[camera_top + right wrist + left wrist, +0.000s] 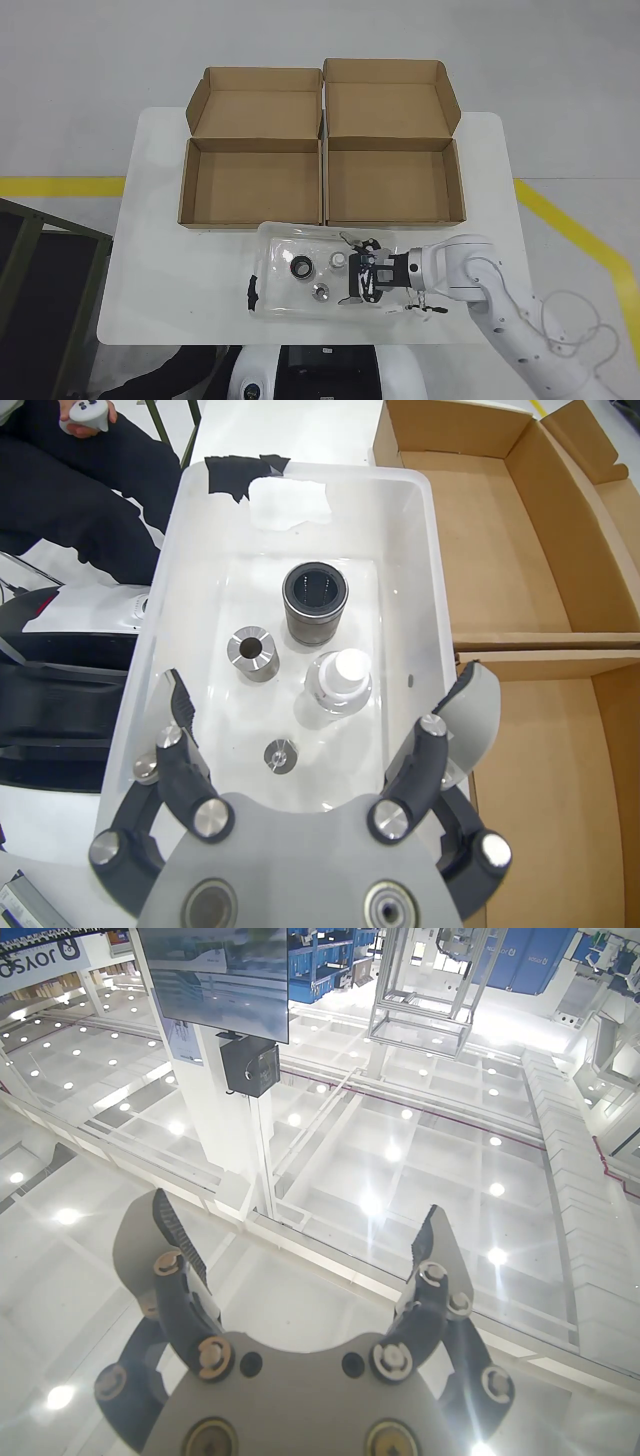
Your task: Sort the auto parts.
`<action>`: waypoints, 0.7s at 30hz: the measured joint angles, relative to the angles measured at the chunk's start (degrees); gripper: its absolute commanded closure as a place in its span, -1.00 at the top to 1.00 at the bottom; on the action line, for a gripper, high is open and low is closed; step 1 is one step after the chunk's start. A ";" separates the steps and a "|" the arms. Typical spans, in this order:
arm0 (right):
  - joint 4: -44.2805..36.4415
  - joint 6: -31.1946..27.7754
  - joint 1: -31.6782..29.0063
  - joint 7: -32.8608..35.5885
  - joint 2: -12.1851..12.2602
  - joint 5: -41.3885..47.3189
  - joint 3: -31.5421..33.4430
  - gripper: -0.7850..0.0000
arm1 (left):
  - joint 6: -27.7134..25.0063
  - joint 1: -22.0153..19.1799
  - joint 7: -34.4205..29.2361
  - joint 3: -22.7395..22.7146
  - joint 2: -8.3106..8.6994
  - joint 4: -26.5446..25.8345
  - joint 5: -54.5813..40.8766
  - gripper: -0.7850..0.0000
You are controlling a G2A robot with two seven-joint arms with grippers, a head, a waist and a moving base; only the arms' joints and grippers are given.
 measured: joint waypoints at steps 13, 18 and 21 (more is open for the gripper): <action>2.32 2.69 1.82 -0.05 -0.60 -2.50 -3.24 0.69 | 0.00 0.00 0.00 0.00 0.00 0.00 0.00 1.00; 3.27 3.75 2.46 -0.32 -0.67 -3.08 -3.28 0.36 | 0.00 0.00 0.00 0.00 0.00 0.00 0.00 1.00; 3.61 3.75 2.83 -0.30 -0.67 -3.38 -3.34 0.30 | 0.00 0.00 0.00 0.00 0.00 0.00 0.00 1.00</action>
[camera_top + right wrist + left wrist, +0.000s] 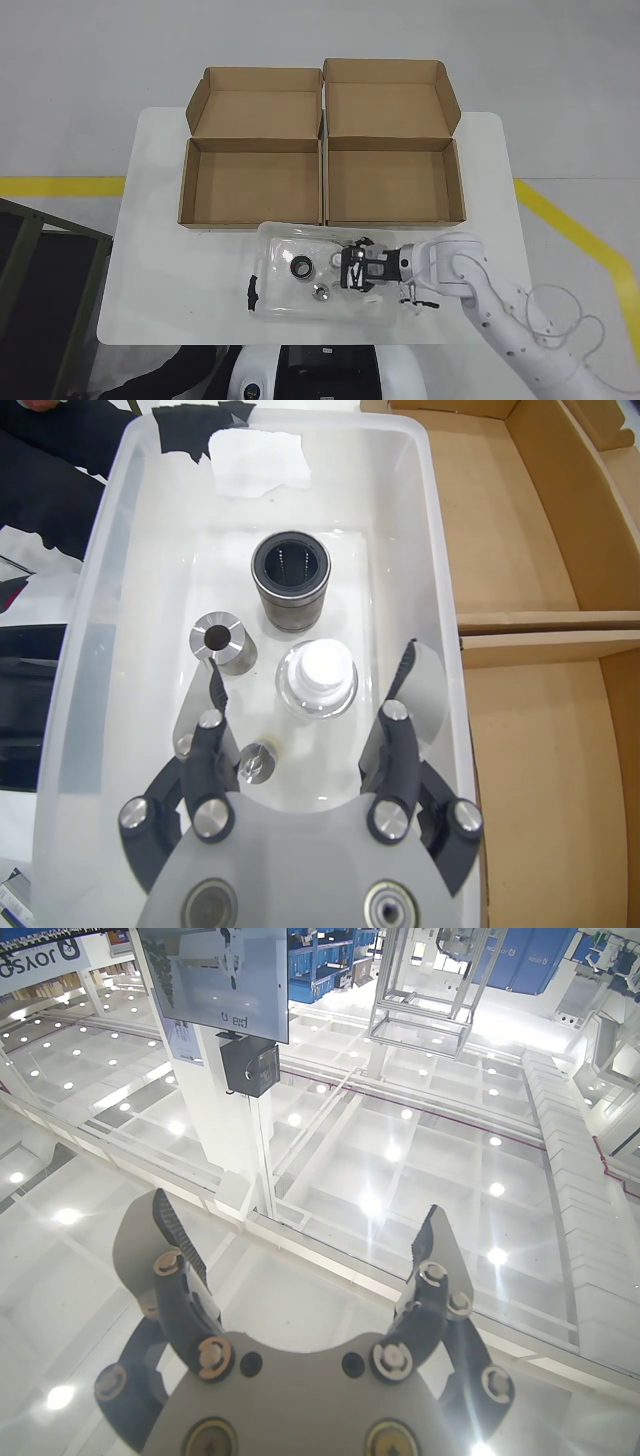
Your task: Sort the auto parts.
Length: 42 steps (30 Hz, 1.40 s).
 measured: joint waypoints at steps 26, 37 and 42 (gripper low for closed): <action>-2.12 -2.03 -0.39 -2.18 0.57 1.42 1.64 -1.00 | 0.00 0.00 0.00 0.00 0.00 0.00 0.00 1.00; -9.61 -4.00 -2.91 -4.81 1.78 3.97 6.59 -1.00 | 0.00 0.00 0.00 0.00 0.00 0.00 0.00 1.00; -11.83 -4.48 -2.31 -5.78 1.93 5.75 7.52 -1.00 | 0.00 0.00 0.00 0.00 0.00 0.00 0.00 1.00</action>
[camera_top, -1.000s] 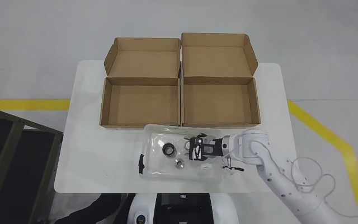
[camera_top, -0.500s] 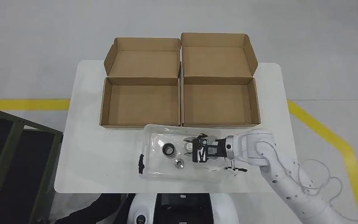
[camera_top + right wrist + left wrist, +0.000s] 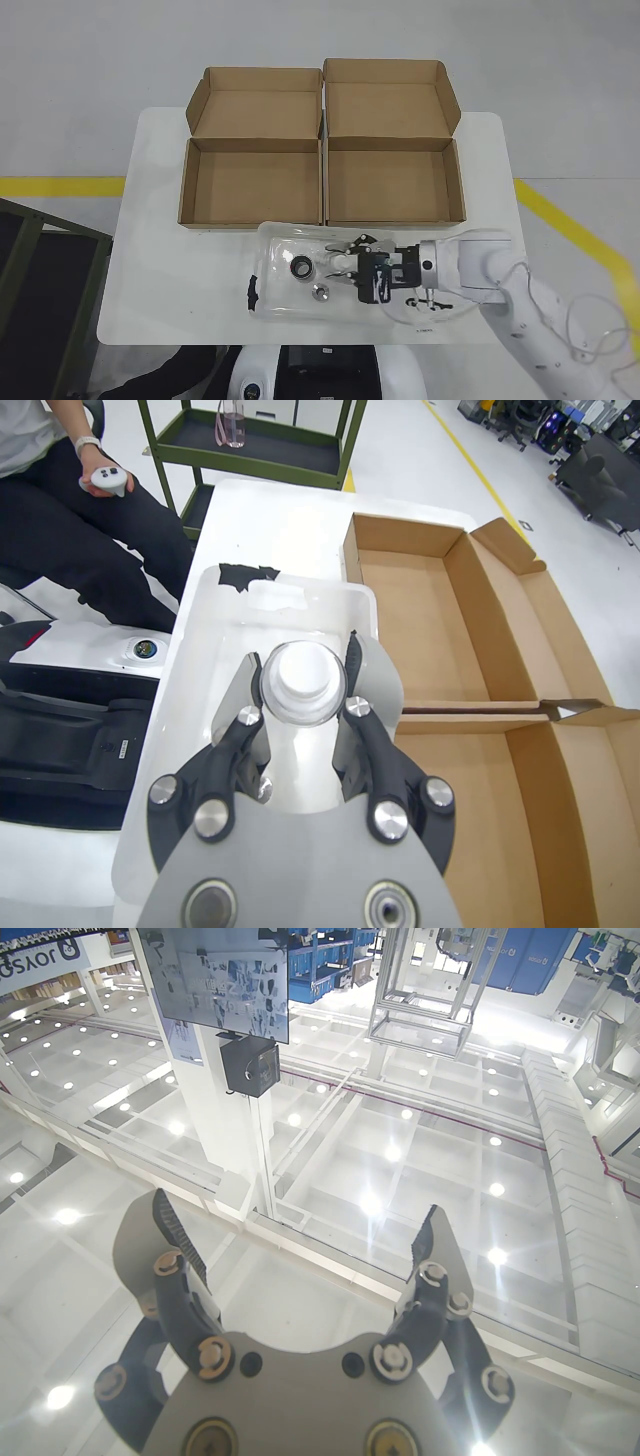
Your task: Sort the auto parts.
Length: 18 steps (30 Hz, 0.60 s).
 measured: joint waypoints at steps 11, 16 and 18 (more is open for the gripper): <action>0.38 -0.30 2.84 -6.07 0.01 7.07 2.95 -1.00 | 0.00 0.00 0.00 0.00 0.00 0.00 0.00 1.00; 2.30 -1.79 4.05 -9.00 -0.03 11.34 3.37 -1.00 | 0.00 0.00 0.00 0.00 0.00 0.00 0.00 1.00; 2.56 -1.77 4.78 -9.90 -0.04 12.61 3.55 -1.00 | 0.00 0.00 0.00 0.00 0.00 0.00 0.00 1.00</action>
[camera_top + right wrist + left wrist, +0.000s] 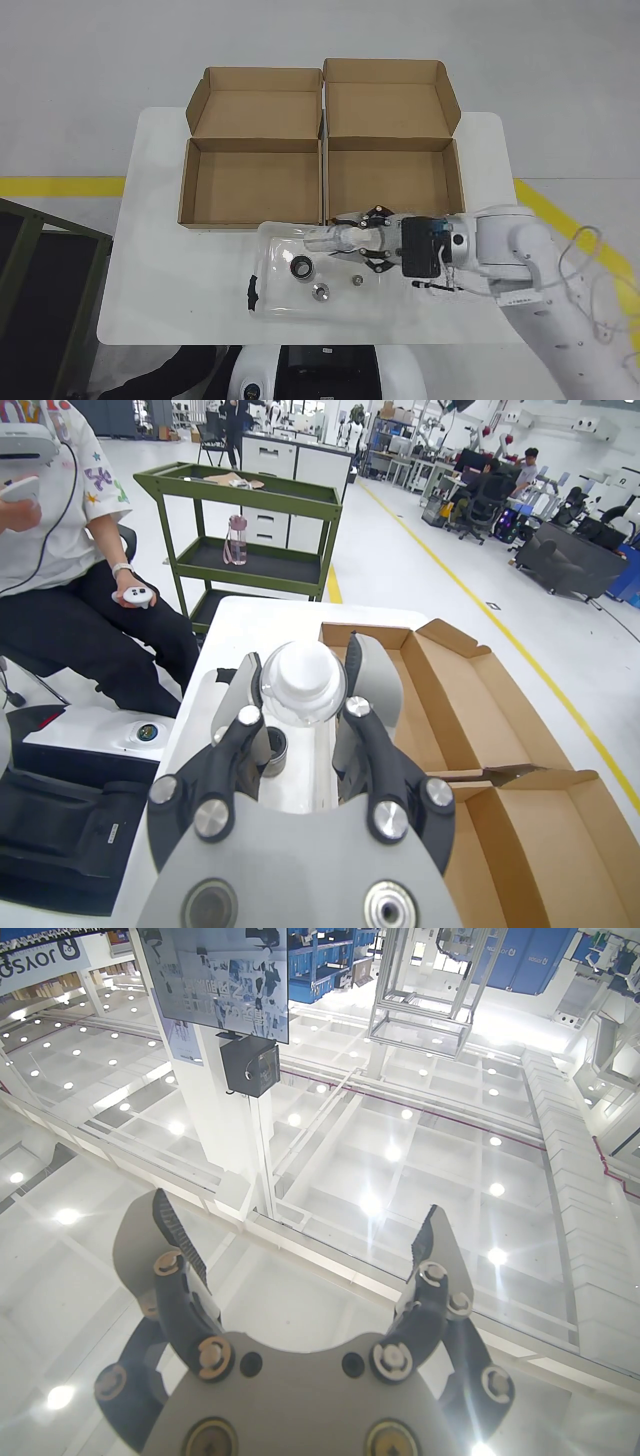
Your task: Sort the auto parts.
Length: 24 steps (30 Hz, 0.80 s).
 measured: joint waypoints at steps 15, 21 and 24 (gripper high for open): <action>1.50 1.31 1.30 -6.71 -0.02 4.25 4.74 -1.00 | 0.00 0.00 0.00 0.00 0.00 0.00 0.00 1.00; 2.27 1.46 1.14 -9.39 0.06 5.94 7.54 -1.00 | 0.00 0.00 0.00 0.00 0.00 0.00 0.00 1.00; 2.55 1.61 0.90 -10.65 0.06 6.59 8.61 -1.00 | 0.00 0.00 0.00 0.00 0.00 0.00 0.00 1.00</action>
